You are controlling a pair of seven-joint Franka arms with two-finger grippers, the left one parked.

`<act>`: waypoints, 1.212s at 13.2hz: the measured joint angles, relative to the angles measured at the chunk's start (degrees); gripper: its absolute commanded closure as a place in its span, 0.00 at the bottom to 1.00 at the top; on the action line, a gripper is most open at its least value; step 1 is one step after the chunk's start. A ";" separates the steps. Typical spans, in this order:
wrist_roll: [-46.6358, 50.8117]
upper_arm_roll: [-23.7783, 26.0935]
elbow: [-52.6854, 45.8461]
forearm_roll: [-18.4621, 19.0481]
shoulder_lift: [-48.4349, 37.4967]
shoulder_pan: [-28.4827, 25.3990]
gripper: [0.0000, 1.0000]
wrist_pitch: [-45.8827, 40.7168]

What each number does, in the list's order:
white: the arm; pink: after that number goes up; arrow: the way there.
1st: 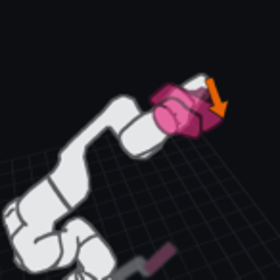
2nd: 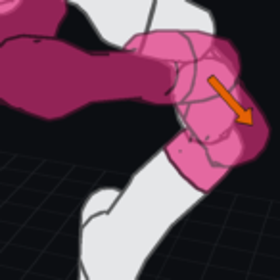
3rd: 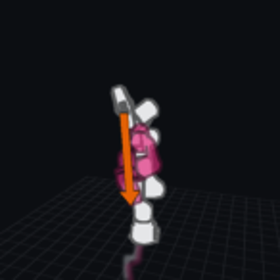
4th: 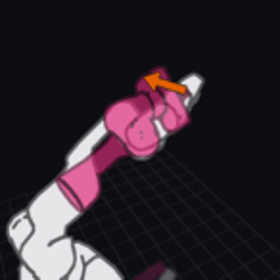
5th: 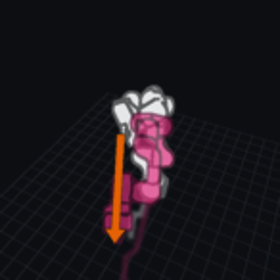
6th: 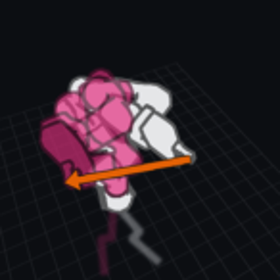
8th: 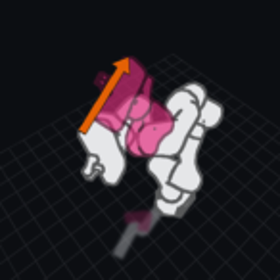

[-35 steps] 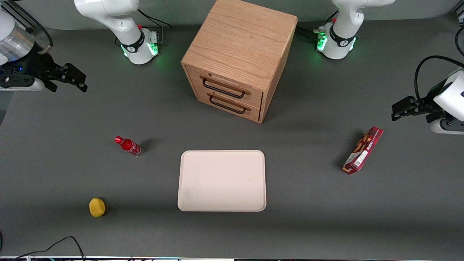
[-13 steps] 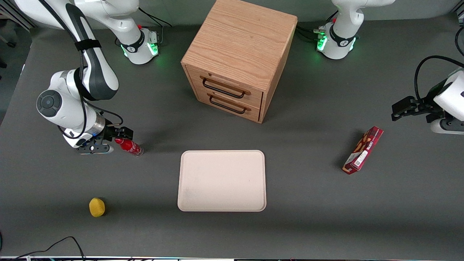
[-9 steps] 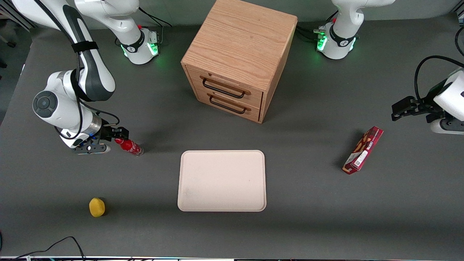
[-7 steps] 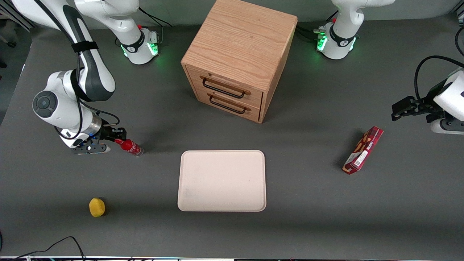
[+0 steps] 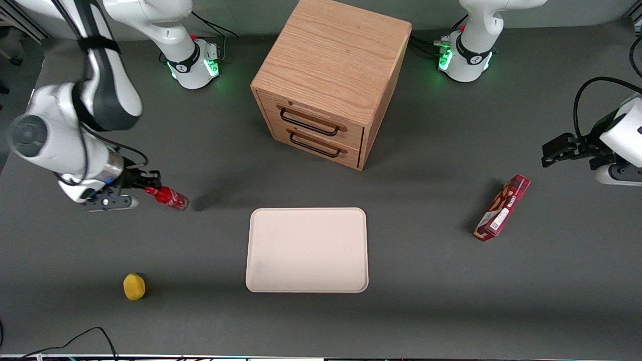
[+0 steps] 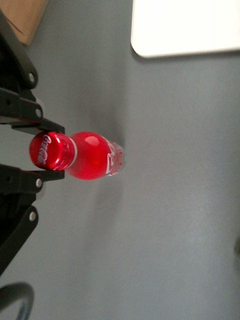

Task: Place coke bottle on tray
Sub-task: 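Carry the held bottle over the white tray with the right gripper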

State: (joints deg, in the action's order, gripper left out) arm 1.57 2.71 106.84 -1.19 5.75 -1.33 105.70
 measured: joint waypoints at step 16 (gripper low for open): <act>23.73 -9.15 -52.44 -0.05 39.31 -24.03 1.00 -5.17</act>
State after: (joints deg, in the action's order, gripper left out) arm 25.30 -6.43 54.40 -1.24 45.06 -25.36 100.53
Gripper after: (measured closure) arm 0.687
